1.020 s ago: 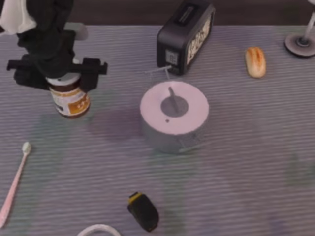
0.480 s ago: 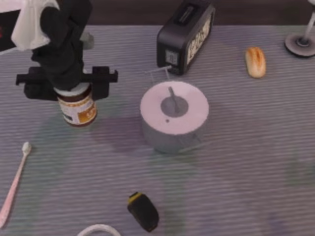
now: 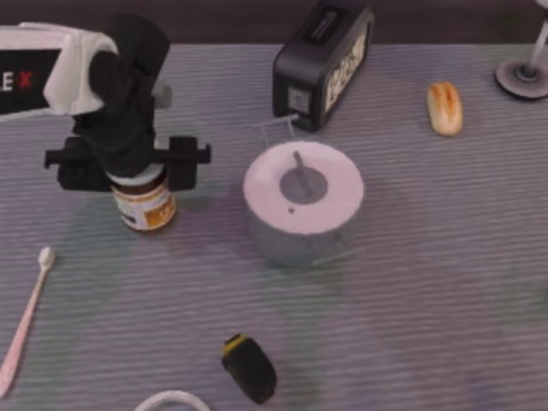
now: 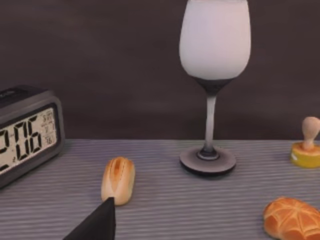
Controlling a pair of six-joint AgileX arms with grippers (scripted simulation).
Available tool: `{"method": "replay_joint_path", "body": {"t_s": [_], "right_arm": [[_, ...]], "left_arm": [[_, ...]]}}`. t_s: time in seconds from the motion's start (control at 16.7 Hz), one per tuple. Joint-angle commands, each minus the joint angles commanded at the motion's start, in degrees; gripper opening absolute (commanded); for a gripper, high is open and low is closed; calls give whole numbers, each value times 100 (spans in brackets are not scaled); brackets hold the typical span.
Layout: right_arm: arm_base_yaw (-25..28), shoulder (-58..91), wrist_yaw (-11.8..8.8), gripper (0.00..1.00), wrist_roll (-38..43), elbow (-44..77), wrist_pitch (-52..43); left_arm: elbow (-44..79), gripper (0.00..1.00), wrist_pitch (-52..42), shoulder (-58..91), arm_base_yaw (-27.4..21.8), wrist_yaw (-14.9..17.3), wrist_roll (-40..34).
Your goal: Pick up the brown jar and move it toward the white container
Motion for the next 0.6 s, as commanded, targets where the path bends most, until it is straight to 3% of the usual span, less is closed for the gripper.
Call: {"method": "replay_joint_path", "body": {"t_s": [0.3, 0.6], "right_arm": [[0, 0, 0, 100, 0, 0, 0], [0, 0, 0, 100, 0, 0, 0]], "left_arm": [[-38, 0, 87, 47, 2, 0, 5], [-38, 38, 87, 47, 2, 0, 5]]}}
